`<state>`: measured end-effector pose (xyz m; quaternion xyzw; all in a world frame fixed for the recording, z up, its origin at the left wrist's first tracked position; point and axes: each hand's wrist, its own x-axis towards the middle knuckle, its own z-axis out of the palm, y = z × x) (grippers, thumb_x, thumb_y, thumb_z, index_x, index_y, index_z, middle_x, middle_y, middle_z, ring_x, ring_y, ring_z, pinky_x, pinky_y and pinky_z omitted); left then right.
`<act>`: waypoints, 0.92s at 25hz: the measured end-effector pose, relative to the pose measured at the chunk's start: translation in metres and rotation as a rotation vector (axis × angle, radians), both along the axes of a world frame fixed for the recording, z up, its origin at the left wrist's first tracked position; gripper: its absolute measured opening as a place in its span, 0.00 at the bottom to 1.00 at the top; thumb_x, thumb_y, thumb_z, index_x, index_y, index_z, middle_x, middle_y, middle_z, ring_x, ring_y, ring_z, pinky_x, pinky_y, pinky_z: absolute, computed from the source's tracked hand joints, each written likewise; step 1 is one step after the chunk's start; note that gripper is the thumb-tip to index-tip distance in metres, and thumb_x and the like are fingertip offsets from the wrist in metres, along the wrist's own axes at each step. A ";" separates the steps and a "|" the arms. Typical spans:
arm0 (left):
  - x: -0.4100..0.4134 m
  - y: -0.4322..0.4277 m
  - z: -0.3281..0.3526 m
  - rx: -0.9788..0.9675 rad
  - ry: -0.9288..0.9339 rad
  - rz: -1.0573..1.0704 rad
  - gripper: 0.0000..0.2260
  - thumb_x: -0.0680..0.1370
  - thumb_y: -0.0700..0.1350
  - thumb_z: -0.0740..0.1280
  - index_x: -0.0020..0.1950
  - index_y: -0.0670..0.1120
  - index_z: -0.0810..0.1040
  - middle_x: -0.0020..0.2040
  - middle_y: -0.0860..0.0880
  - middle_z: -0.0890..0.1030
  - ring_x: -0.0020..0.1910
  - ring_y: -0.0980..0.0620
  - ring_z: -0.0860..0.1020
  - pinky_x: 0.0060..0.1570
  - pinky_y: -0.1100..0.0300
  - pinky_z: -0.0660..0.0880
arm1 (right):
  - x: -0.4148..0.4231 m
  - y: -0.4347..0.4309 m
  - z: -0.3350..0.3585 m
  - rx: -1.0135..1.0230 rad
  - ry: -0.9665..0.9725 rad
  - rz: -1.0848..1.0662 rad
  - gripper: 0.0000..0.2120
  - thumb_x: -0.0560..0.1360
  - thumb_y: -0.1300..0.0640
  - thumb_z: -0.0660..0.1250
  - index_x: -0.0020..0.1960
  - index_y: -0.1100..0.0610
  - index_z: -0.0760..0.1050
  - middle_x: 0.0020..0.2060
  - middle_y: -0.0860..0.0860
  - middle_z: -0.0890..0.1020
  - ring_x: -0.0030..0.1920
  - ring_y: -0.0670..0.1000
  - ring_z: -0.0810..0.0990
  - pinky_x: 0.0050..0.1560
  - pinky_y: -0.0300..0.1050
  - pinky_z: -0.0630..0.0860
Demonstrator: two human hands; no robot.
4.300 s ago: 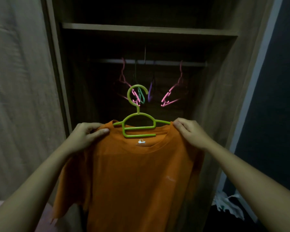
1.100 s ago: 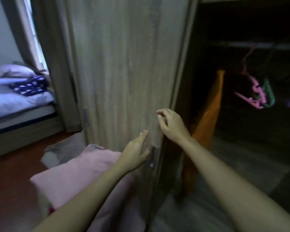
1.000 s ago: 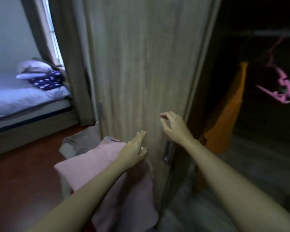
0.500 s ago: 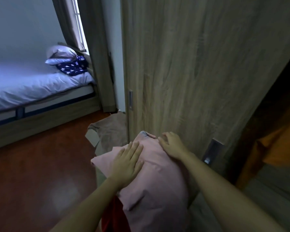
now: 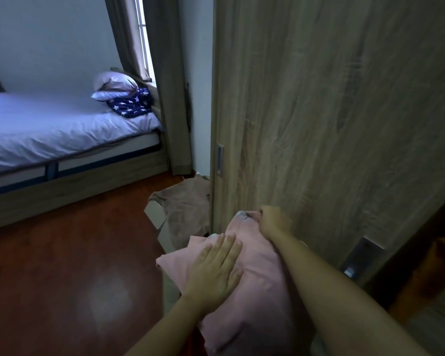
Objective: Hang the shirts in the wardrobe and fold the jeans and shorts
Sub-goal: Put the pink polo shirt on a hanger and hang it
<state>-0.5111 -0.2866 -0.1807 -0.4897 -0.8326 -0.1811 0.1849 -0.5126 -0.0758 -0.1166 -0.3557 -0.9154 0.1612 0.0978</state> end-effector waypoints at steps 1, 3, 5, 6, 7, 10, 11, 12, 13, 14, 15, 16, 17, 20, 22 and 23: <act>0.000 0.002 -0.003 -0.003 0.008 -0.008 0.25 0.82 0.56 0.43 0.77 0.50 0.43 0.72 0.48 0.67 0.74 0.51 0.57 0.70 0.56 0.52 | 0.000 -0.001 0.003 0.001 0.129 -0.031 0.10 0.78 0.56 0.58 0.55 0.57 0.75 0.53 0.59 0.80 0.53 0.60 0.78 0.47 0.47 0.72; -0.002 0.002 -0.003 -0.049 0.005 0.006 0.25 0.82 0.57 0.42 0.77 0.52 0.43 0.72 0.50 0.68 0.71 0.50 0.64 0.67 0.55 0.57 | 0.003 -0.004 0.020 -0.215 0.471 -0.059 0.12 0.78 0.61 0.55 0.59 0.58 0.71 0.54 0.59 0.79 0.54 0.59 0.78 0.50 0.46 0.72; -0.002 -0.001 0.003 -0.039 -0.003 -0.013 0.24 0.82 0.59 0.42 0.77 0.56 0.49 0.73 0.53 0.65 0.71 0.49 0.66 0.65 0.51 0.59 | 0.011 -0.007 0.051 -0.375 0.698 0.023 0.12 0.77 0.65 0.53 0.58 0.58 0.69 0.51 0.57 0.78 0.50 0.55 0.77 0.49 0.42 0.71; 0.000 -0.003 0.009 0.056 -0.013 -0.057 0.22 0.82 0.59 0.44 0.75 0.56 0.57 0.73 0.53 0.64 0.70 0.49 0.65 0.63 0.49 0.60 | 0.017 -0.010 0.070 -0.423 0.752 0.089 0.11 0.77 0.66 0.53 0.55 0.57 0.69 0.47 0.54 0.77 0.46 0.51 0.76 0.46 0.36 0.70; 0.005 -0.004 0.020 0.202 -0.028 -0.098 0.20 0.82 0.58 0.46 0.70 0.54 0.64 0.69 0.52 0.66 0.67 0.49 0.66 0.62 0.48 0.63 | 0.025 -0.013 0.090 -0.488 0.811 0.166 0.09 0.76 0.66 0.54 0.51 0.56 0.68 0.43 0.51 0.76 0.43 0.48 0.74 0.44 0.33 0.69; 0.016 0.001 0.089 0.663 -0.022 -0.073 0.12 0.78 0.50 0.58 0.57 0.46 0.71 0.57 0.45 0.73 0.56 0.49 0.70 0.55 0.50 0.69 | 0.059 -0.022 0.139 -0.714 0.985 0.359 0.07 0.70 0.64 0.57 0.42 0.53 0.67 0.35 0.48 0.73 0.35 0.42 0.73 0.39 0.37 0.69; 0.017 0.008 0.119 0.727 -0.056 -0.046 0.14 0.75 0.48 0.59 0.56 0.44 0.73 0.56 0.43 0.74 0.55 0.49 0.70 0.54 0.51 0.70 | 0.072 -0.024 0.152 -0.763 1.023 0.399 0.07 0.69 0.65 0.57 0.40 0.53 0.67 0.35 0.49 0.74 0.33 0.41 0.74 0.38 0.36 0.70; 0.017 0.015 0.150 0.718 -0.168 -0.060 0.17 0.72 0.48 0.60 0.58 0.42 0.74 0.57 0.42 0.74 0.57 0.50 0.70 0.56 0.53 0.69 | 0.085 -0.028 0.164 -0.801 1.056 0.432 0.06 0.68 0.64 0.57 0.40 0.53 0.66 0.35 0.49 0.76 0.33 0.41 0.75 0.37 0.35 0.71; 0.014 0.022 0.179 0.642 -0.333 -0.124 0.22 0.70 0.50 0.61 0.62 0.42 0.73 0.61 0.42 0.73 0.61 0.51 0.69 0.61 0.55 0.67 | 0.096 -0.031 0.174 -0.833 1.089 0.462 0.05 0.67 0.63 0.57 0.39 0.54 0.66 0.35 0.49 0.77 0.33 0.42 0.75 0.37 0.35 0.72; 0.015 0.028 0.205 0.505 -0.512 -0.206 0.27 0.70 0.51 0.62 0.67 0.43 0.71 0.66 0.43 0.69 0.65 0.52 0.66 0.65 0.57 0.65 | 0.108 -0.035 0.184 -0.854 1.120 0.492 0.05 0.66 0.62 0.58 0.39 0.54 0.66 0.34 0.47 0.79 0.34 0.42 0.76 0.37 0.34 0.72; 0.017 0.035 0.222 0.334 -0.637 -0.254 0.29 0.70 0.51 0.65 0.70 0.45 0.67 0.70 0.45 0.66 0.68 0.52 0.64 0.66 0.58 0.62 | 0.119 -0.038 0.192 -0.867 1.147 0.521 0.04 0.66 0.62 0.58 0.39 0.54 0.66 0.34 0.46 0.80 0.35 0.42 0.76 0.38 0.35 0.72; 0.021 0.042 0.232 0.163 -0.661 -0.287 0.29 0.71 0.50 0.66 0.71 0.47 0.67 0.71 0.47 0.66 0.69 0.52 0.64 0.65 0.60 0.62 | 0.130 -0.042 0.199 -0.869 1.163 0.551 0.04 0.66 0.62 0.58 0.39 0.55 0.66 0.34 0.45 0.80 0.35 0.43 0.76 0.39 0.35 0.72; 0.026 0.047 0.235 0.055 -0.652 -0.324 0.24 0.73 0.50 0.67 0.68 0.47 0.70 0.67 0.48 0.70 0.65 0.52 0.68 0.61 0.61 0.64 | 0.142 -0.045 0.205 -0.855 1.174 0.573 0.04 0.67 0.63 0.57 0.39 0.55 0.67 0.34 0.45 0.80 0.36 0.44 0.76 0.40 0.36 0.72; 0.049 0.056 0.234 0.213 -0.593 -0.374 0.13 0.75 0.55 0.65 0.47 0.45 0.78 0.43 0.50 0.79 0.41 0.54 0.76 0.44 0.55 0.74 | 0.187 -0.046 0.224 -0.835 1.261 0.577 0.06 0.67 0.63 0.57 0.37 0.53 0.70 0.35 0.47 0.80 0.39 0.47 0.75 0.41 0.38 0.71; 0.063 0.060 0.243 0.450 -0.500 -0.359 0.16 0.74 0.57 0.64 0.37 0.45 0.73 0.31 0.53 0.73 0.31 0.57 0.69 0.34 0.61 0.67 | 0.218 -0.042 0.236 -0.855 1.316 0.556 0.05 0.65 0.64 0.56 0.38 0.56 0.67 0.37 0.51 0.79 0.40 0.49 0.75 0.41 0.38 0.72; 0.069 0.062 0.251 0.542 -0.446 -0.366 0.17 0.73 0.57 0.64 0.33 0.46 0.70 0.28 0.52 0.69 0.29 0.57 0.67 0.32 0.64 0.64 | 0.231 -0.039 0.241 -0.834 1.309 0.546 0.06 0.64 0.65 0.56 0.39 0.57 0.66 0.39 0.53 0.78 0.42 0.50 0.75 0.43 0.39 0.72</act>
